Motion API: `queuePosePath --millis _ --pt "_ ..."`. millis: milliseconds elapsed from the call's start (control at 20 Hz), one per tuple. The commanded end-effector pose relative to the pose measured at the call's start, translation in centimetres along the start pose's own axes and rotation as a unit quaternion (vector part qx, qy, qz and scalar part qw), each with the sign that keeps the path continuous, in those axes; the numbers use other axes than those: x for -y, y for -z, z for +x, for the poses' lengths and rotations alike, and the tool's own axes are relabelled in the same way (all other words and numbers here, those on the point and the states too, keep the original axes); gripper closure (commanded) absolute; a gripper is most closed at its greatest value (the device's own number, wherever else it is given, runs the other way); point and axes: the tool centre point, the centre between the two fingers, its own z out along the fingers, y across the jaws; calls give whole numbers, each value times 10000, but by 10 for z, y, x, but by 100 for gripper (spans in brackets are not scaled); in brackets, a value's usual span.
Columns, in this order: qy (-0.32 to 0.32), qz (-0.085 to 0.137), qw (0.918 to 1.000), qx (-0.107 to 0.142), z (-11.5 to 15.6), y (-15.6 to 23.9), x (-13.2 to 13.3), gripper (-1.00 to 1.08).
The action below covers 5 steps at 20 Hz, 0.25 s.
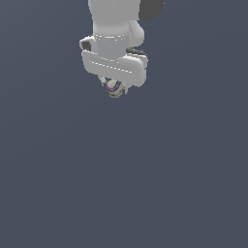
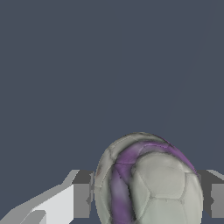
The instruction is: Pick up the object and move it to a goal position.
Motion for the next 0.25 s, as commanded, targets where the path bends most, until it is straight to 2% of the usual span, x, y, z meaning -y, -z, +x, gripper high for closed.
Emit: queuePosePath --millis 0,200 --pt "3 -1 10000 0 0 7 -3 108" --pt "3 -1 10000 0 1 10 -4 108"
